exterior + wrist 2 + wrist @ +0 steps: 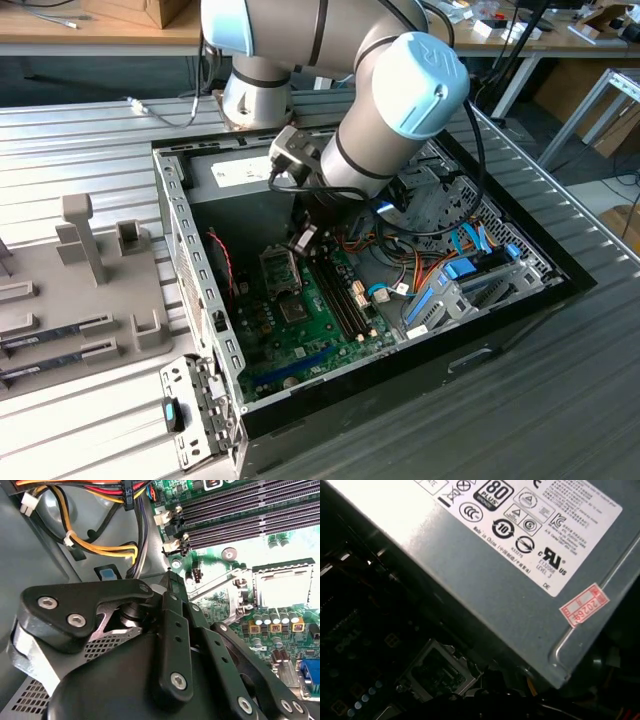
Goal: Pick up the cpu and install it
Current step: 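Close the cpu cover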
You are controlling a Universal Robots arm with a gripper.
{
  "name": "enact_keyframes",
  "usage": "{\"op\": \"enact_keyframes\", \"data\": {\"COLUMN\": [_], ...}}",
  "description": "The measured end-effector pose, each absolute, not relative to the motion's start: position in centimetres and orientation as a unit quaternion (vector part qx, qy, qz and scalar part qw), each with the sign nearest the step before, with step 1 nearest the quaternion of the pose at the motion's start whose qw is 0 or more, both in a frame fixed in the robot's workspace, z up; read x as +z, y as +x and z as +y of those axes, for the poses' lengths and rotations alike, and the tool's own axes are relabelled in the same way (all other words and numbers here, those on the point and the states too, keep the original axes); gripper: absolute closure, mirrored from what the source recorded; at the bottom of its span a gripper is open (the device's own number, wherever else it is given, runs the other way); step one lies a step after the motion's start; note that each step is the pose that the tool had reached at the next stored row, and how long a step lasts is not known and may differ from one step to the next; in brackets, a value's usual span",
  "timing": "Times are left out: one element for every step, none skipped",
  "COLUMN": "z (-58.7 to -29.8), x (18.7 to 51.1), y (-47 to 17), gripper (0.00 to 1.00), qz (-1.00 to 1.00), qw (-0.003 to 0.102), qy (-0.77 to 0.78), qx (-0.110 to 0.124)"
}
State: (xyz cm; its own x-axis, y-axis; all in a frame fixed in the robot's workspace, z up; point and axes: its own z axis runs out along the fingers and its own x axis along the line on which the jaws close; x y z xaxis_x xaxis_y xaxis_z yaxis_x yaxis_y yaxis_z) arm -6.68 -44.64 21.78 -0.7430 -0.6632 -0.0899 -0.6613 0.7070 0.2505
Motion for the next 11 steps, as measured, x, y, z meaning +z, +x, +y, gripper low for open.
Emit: {"op": "enact_keyframes", "data": {"z": [-44.67,-44.72,-44.78,-44.82,-44.88,-44.93,-44.95,-44.97,-45.00,-45.03,-45.14], "x": [21.82,21.88,21.95,22.01,22.11,22.23,22.31,22.36,22.41,22.43,22.43], "y": [-6.68,-6.68,-6.68,-6.68,-6.68,-6.68,-6.68,-6.68,-6.68,-6.68,-6.68], "gripper": [0.89,0.89,0.89,0.89,0.89,0.89,0.89,0.89,0.89,0.89,0.89], "qz": [-0.924,-0.924,-0.923,-0.923,-0.923,-0.923,-0.923,-0.923,-0.923,-0.923,-0.922], "qw": [0.003,0.003,0.002,0.002,0.002,0.001,0.001,0.001,0.000,0.000,-0.001], "qy": [0.358,0.358,0.358,0.358,0.358,0.358,0.358,0.358,0.358,0.358,0.358], "qx": [-0.135,-0.136,-0.137,-0.138,-0.139,-0.140,-0.140,-0.141,-0.142,-0.143,-0.147]}}
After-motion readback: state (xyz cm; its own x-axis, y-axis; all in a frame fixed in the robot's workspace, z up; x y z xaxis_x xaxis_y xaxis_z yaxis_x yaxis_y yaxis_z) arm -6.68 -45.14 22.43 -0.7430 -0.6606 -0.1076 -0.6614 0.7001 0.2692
